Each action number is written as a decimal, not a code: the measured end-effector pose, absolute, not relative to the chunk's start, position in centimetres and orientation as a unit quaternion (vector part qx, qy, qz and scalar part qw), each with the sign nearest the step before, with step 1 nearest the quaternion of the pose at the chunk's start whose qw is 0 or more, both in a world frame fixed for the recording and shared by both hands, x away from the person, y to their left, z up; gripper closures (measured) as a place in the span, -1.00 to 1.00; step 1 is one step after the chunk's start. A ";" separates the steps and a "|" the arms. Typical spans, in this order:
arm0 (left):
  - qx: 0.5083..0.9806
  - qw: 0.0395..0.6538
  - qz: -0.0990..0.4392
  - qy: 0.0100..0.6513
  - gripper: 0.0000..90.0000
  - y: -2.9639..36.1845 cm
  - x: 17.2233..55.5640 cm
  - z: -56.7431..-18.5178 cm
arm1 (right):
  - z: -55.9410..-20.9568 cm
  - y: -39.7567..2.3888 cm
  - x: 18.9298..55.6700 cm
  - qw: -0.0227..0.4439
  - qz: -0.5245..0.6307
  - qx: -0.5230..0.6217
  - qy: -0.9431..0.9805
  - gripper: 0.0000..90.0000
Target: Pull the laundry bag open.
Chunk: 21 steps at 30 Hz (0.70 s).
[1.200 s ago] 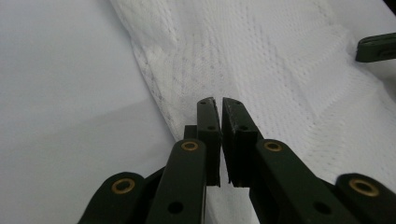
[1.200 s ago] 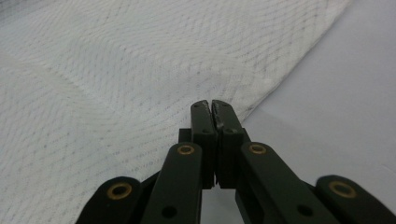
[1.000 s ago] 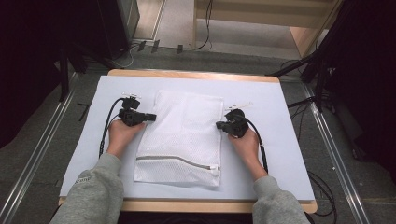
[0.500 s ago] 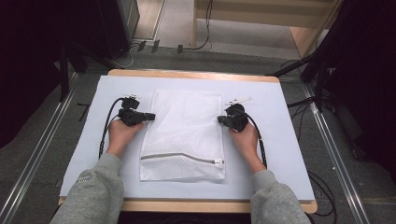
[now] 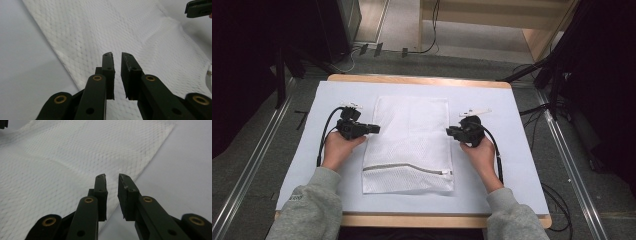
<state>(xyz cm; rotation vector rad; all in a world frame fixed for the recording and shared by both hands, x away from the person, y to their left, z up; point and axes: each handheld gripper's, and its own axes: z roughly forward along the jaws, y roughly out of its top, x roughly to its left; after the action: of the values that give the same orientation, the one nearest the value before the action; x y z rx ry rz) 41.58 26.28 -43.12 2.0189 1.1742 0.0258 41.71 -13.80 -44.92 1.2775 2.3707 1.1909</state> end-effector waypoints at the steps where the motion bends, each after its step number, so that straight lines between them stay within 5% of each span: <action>1: 0.795 0.394 0.008 0.461 0.82 26.2 41.2 -43.0 | -44.9 -13.9 41.2 0.096 0.403 0.430 0.802 0.77; 21: 0.802 0.375 0.011 0.465 0.61 27.8 35.6 -43.4 | -45.8 -14.7 35.2 0.081 0.395 0.416 0.815 0.58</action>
<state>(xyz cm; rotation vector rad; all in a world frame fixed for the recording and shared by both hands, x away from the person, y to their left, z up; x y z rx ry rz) 35.60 27.84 -43.36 2.0536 1.1902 0.0284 35.21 -14.71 -45.83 1.2431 2.4353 1.1819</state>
